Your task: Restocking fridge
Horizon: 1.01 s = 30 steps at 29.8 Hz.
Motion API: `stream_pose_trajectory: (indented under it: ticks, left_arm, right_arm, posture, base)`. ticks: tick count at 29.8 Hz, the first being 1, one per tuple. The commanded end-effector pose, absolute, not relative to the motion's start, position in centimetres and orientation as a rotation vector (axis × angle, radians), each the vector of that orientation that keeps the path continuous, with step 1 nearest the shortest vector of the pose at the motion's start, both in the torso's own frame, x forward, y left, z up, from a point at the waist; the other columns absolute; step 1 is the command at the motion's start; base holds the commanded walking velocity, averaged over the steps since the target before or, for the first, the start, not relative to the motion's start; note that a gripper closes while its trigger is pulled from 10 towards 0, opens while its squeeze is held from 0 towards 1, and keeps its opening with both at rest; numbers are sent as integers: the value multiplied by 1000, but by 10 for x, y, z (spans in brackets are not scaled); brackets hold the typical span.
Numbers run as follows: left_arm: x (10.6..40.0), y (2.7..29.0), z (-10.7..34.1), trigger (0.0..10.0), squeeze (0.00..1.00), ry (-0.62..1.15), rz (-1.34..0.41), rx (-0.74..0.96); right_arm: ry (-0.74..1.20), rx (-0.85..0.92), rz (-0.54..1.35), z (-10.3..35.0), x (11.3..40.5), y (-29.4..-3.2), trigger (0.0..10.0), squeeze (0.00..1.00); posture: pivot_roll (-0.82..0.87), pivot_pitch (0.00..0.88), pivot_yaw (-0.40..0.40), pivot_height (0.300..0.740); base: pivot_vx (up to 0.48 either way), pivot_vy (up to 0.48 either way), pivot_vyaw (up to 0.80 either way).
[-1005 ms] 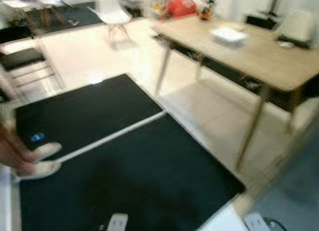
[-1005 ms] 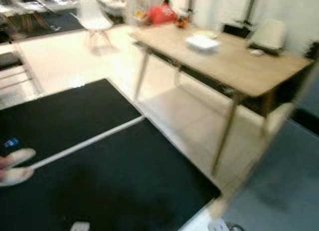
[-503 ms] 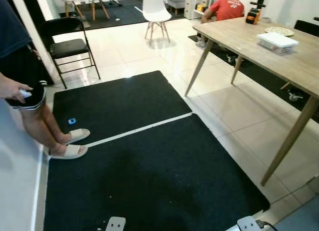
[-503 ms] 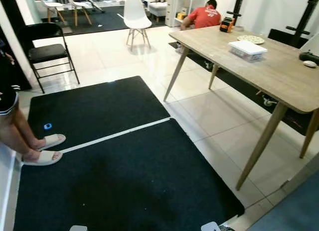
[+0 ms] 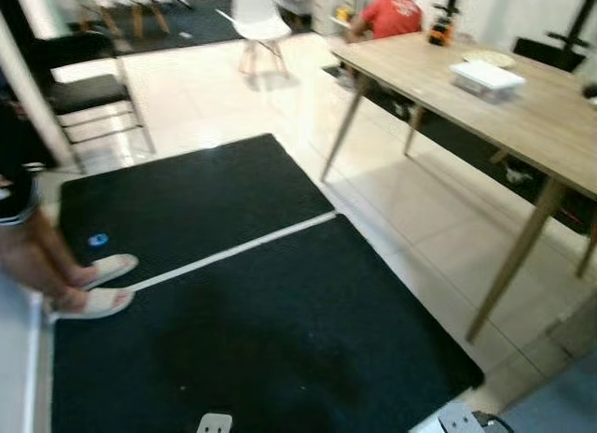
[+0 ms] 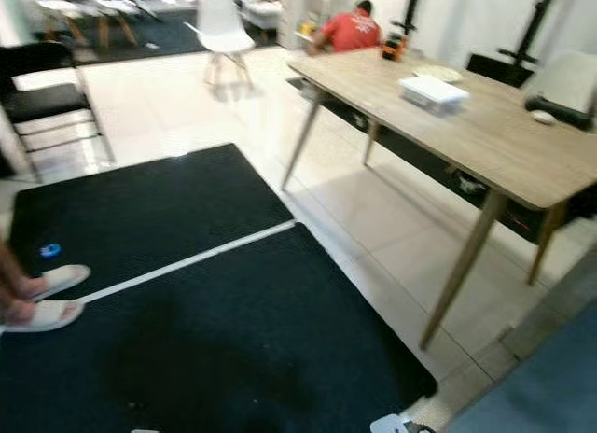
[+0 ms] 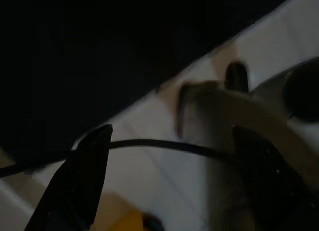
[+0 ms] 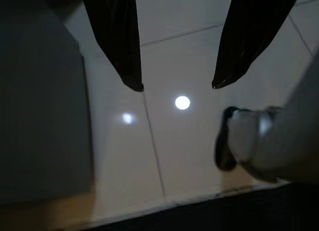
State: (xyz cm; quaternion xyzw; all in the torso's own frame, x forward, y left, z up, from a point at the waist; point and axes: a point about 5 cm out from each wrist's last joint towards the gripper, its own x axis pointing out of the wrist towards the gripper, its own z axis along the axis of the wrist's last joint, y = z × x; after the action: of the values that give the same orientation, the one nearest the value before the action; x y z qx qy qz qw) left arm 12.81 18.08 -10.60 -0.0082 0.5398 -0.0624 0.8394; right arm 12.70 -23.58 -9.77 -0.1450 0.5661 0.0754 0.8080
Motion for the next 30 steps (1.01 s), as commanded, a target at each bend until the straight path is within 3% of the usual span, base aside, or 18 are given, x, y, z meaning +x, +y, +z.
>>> stream_pose_trajectory:
  ticks: [1,30]
  left_arm:
    - [120,184,-108,10000,0,1169,-129,-11]
    - [122,184,-108,10000,0,1165,-135,-7]
  right_arm:
    - [1180,-309,174,-96,137,-230,10000,0]
    - [1195,-315,171,-97,136,-227,10000,0]
  posture:
    - [-74,0,-18,740]
    - [-75,0,-16,740]
  base:
    - [345,0,0]
    - [355,0,0]
